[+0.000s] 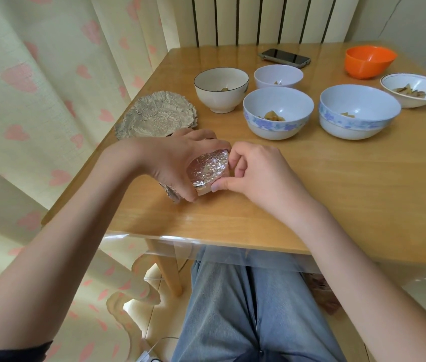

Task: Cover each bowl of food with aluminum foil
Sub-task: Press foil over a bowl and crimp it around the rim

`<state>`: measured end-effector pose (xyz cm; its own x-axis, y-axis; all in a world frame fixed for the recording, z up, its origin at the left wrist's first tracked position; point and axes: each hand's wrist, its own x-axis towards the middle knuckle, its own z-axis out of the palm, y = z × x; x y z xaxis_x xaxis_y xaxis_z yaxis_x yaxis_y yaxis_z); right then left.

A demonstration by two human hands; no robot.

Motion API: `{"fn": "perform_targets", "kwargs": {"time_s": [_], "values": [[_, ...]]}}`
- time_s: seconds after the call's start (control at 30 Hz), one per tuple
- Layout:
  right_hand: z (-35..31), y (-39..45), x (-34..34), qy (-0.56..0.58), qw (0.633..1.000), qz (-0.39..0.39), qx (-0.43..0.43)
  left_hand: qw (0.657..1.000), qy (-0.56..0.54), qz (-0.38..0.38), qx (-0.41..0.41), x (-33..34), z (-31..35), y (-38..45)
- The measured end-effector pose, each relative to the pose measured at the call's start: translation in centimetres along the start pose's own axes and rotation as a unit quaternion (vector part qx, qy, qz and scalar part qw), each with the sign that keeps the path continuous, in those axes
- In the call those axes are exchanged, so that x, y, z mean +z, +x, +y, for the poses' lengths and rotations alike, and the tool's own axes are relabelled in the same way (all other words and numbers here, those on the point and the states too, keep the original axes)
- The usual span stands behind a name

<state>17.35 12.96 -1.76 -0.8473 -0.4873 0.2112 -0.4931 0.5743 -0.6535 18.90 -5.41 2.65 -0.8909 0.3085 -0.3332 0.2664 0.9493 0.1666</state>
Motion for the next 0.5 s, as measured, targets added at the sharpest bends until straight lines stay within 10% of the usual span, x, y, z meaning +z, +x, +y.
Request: {"fn": "perform_targets", "kwargs": {"time_s": [0.5], "values": [[0.6,3.3,-2.4,0.005,0.989,-0.132,-0.066,1.0,-0.002,0.0,0.005,0.0,-0.1,-0.1]]}}
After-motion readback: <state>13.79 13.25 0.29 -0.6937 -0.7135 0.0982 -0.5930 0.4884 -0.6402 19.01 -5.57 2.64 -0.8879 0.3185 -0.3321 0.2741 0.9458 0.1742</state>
